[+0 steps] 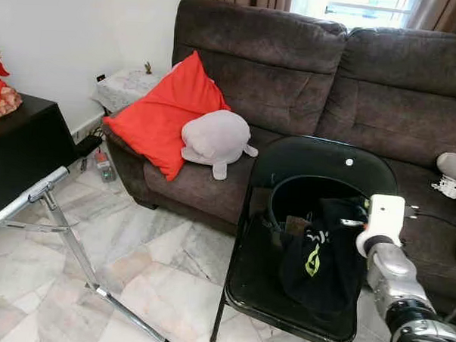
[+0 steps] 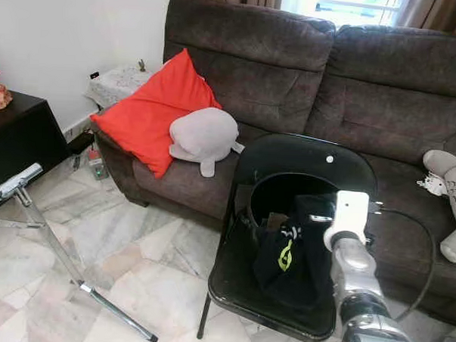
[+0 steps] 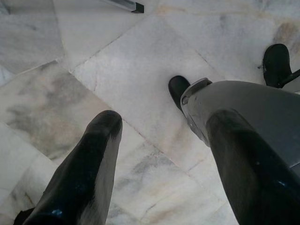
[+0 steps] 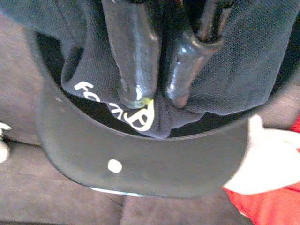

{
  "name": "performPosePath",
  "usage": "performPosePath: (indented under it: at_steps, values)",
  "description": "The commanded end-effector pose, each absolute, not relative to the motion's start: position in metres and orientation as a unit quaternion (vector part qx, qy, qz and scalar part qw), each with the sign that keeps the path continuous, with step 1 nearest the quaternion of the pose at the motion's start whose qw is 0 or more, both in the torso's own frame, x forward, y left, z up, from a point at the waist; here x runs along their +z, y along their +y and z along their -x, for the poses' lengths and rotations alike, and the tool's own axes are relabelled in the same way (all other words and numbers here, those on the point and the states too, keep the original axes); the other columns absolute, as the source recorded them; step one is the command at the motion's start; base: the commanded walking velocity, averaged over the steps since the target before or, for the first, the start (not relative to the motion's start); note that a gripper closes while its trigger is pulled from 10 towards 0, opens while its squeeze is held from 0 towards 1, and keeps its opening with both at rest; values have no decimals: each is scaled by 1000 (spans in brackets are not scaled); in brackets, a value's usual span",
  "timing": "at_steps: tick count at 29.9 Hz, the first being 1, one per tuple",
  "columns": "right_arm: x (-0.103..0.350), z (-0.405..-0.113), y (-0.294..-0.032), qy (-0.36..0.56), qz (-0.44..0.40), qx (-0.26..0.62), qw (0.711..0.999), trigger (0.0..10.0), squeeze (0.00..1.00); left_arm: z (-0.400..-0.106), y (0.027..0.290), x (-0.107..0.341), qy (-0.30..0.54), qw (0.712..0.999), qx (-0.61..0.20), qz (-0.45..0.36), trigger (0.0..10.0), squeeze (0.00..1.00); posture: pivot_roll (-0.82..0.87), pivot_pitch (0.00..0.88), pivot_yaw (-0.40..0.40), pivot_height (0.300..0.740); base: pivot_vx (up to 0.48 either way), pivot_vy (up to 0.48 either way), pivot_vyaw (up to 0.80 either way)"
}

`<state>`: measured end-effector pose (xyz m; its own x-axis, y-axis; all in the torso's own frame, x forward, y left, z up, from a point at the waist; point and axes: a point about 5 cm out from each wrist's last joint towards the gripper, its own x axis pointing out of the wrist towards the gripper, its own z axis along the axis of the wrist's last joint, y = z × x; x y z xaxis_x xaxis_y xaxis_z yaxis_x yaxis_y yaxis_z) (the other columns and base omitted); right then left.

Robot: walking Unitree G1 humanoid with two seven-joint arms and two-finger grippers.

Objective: Hang hanger

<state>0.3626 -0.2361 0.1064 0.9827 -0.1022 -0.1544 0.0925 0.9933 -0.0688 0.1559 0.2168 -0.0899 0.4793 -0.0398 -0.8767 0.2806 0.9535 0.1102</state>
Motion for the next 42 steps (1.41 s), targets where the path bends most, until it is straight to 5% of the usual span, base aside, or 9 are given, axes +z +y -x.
performPosePath:
  at_steps: [1,19,42]
  values:
    - [119,-368,-231,46,24,-34,998,0,0,-150,220,-92,508,849,-85,-117,10000,0,-19,20,19,740,0,0,0]
    - [105,-362,-219,48,34,15,998,0,0,-150,218,-92,507,851,-88,-106,10000,0,-24,11,15,740,0,0,0]
    - [89,-354,-224,88,37,-11,995,0,0,-150,217,-92,507,851,-91,-104,10000,0,-22,12,13,740,264,0,0]
